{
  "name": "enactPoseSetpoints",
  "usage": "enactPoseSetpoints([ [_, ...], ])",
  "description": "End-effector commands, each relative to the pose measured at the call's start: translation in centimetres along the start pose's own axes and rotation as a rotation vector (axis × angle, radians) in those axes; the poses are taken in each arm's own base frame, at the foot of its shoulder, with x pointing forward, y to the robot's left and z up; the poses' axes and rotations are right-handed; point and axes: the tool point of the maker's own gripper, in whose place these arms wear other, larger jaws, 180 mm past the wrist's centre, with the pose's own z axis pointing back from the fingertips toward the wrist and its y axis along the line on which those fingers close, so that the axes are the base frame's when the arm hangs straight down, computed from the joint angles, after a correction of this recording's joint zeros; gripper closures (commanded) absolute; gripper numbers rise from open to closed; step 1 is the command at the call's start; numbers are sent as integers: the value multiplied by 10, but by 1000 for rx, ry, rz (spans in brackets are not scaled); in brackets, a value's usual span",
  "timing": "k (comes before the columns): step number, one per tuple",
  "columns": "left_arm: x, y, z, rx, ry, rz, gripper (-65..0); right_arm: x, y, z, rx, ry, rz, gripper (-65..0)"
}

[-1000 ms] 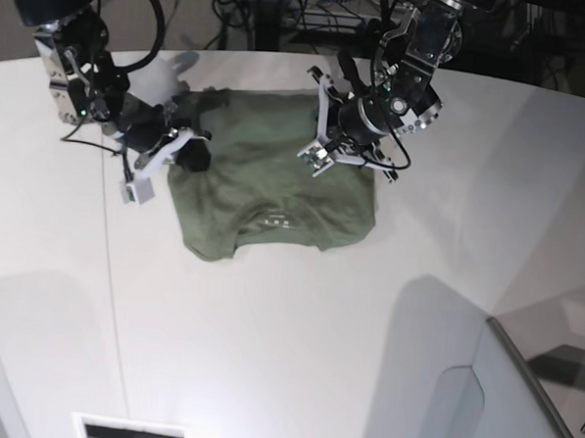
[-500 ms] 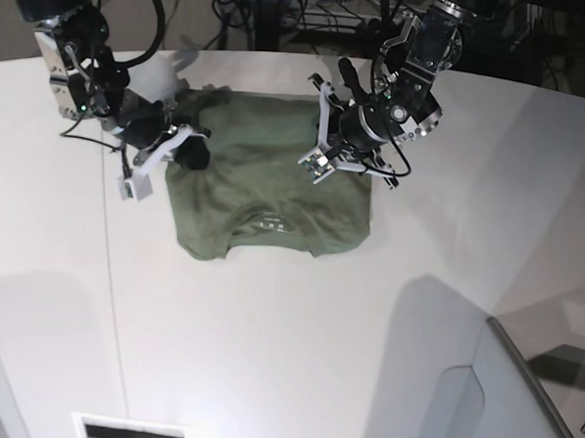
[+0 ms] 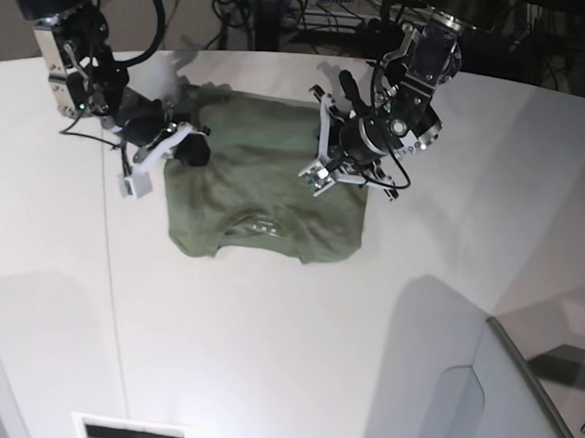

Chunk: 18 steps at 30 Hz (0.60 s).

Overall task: Layout the t-shirt on the table in an organized manner, then fold the t-shirt properly
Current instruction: 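Hold the shirt's edge with both grippers and pull it flat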

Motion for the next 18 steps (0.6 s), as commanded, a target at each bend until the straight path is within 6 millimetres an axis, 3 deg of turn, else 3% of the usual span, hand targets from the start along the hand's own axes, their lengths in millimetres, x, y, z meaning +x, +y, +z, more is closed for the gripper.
enactPoseSetpoints([
  [1,2,7,2,22,-1,-8,0,-28,-19,5,-79,118,22,0],
  [18,6,3,3,15,-16,1,0,-6,-21,2,-84,84,42,0],
])
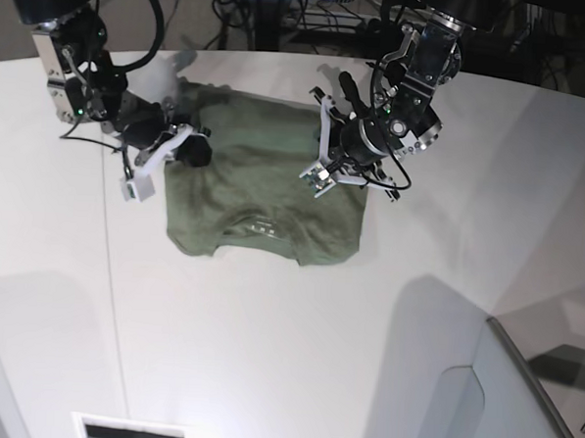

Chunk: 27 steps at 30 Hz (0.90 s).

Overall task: Layout the t-shirt on the table in an organized manner, then fold the t-shirt properly
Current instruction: 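Hold the shirt's edge with both grippers and pull it flat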

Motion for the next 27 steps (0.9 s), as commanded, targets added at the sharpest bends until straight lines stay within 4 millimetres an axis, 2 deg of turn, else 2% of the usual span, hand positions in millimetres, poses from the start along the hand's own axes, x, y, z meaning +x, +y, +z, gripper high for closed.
enactPoseSetpoints([
  [1,6,4,2,12,-16,0,0,-12,-21,4,-89,59,23,0],
  [14,1,-1,3,6,-6,4,0,2,-19,1,-84,39,34,0],
  [20,29,17,19,64,-85,-13,0,6,-14,1,-72,29,37,0],
  [23,39,31,28,102,-116,-16,0,10,0,7,-43,4,64,0],
  [27,57,61,55,200,-183,2,0,28,20,23,-45,-70,93,0],
])
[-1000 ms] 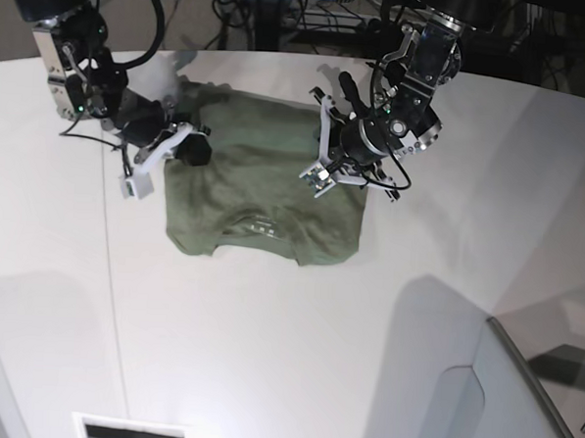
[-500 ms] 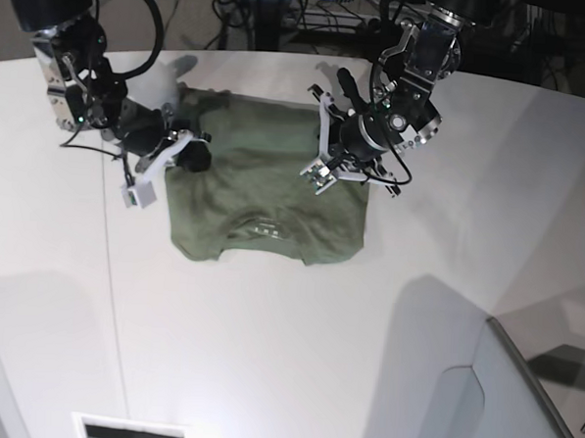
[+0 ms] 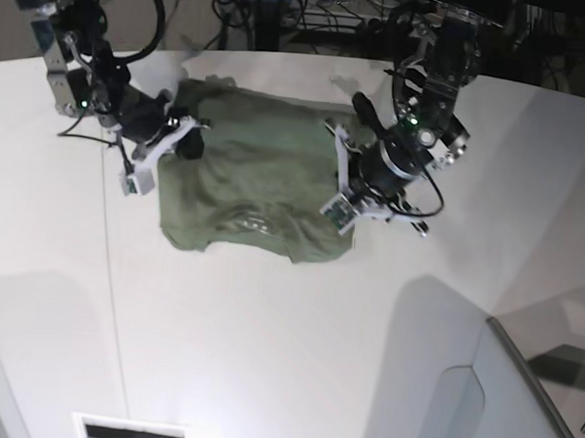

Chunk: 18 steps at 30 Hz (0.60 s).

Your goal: Layout the t-shirt on the table in an organized manner, then fold the t-shirt properly

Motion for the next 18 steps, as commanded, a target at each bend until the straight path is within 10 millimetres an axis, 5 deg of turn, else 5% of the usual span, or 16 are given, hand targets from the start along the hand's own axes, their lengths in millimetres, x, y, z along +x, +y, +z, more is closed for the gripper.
enactPoseSetpoints([
  [1,13,12,9,36,-39,1,0,27,8,11,27,-83,33,0],
  [5,8,33,47,129,-23,21,0,46,26,48,56,-157,123,0],
  [8,-24,29,65,144,43,39,0,45,22,77,35,-187,140,0],
  [12,-76,8,84,110,160,81,0,21,-4,110,-39,-152,140,0],
  [18,-99,-43,112,22,90,134,0,-26,-17,129,-58,-58,116,0],
])
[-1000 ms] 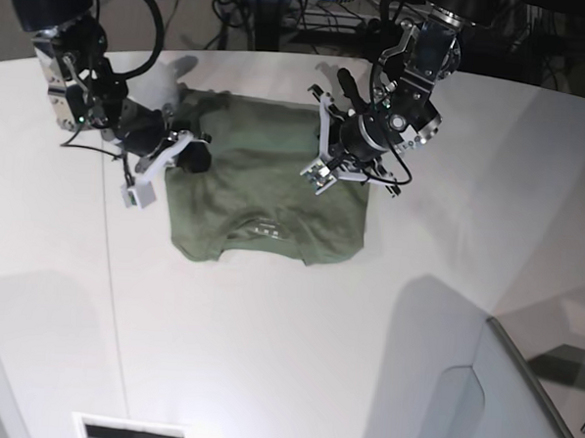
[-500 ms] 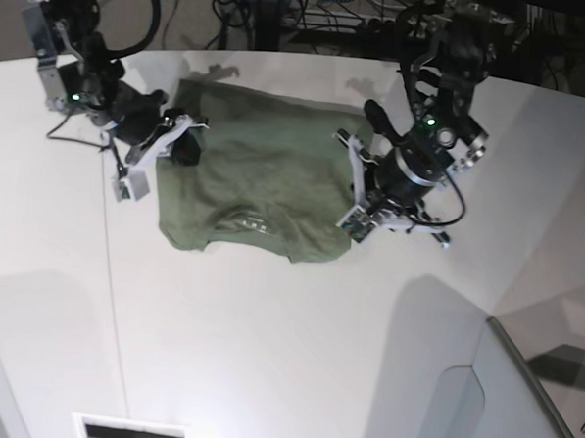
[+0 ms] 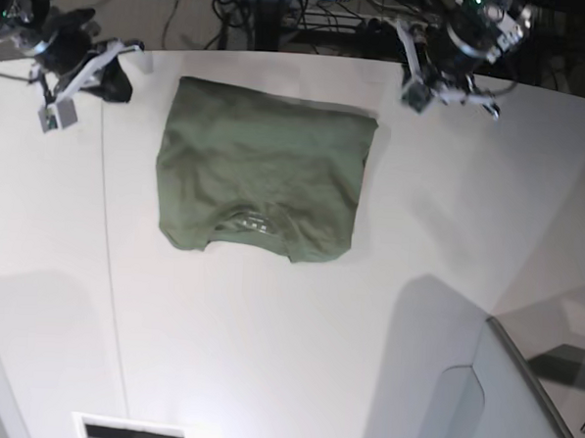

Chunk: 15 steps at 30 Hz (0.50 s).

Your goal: Layout the t-shirt on the table in an organized manner, then fold the t-shirt properly

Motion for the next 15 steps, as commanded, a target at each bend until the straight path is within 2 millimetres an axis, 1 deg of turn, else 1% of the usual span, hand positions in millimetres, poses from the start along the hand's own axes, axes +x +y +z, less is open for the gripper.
enactPoseSetpoints([
  [1,4,0,6,8,-30,4,0,2,5,5,26,-15,12,0],
  [2,-4,-5,9,-3,-12,9,0,-9,8,8,34,12,6,0],
  [5,-34,-7,23,2,66,31,0,-45,11,19,33,92,-29,0],
  [8,-69,-7,45,28,165,77,0,-84,14,33,24,179,-76,0],
  [10,-90,-14,57,24,226,99,0,-107,11,41,8,235,-109,0],
  [12,-110,-30,67,-9,283,119,0,-136,7,48,-11,305,-147,0],
  [13,-123,-39,71,-31,318,133,0,-157,2,53,-30,362,-167,0],
  [14,-133,-52,73,-57,344,154,0,-176,0,55,-39,416,-189,0],
  [15,-142,-68,72,-93,368,177,0,-188,-7,54,-55,455,-202,0],
])
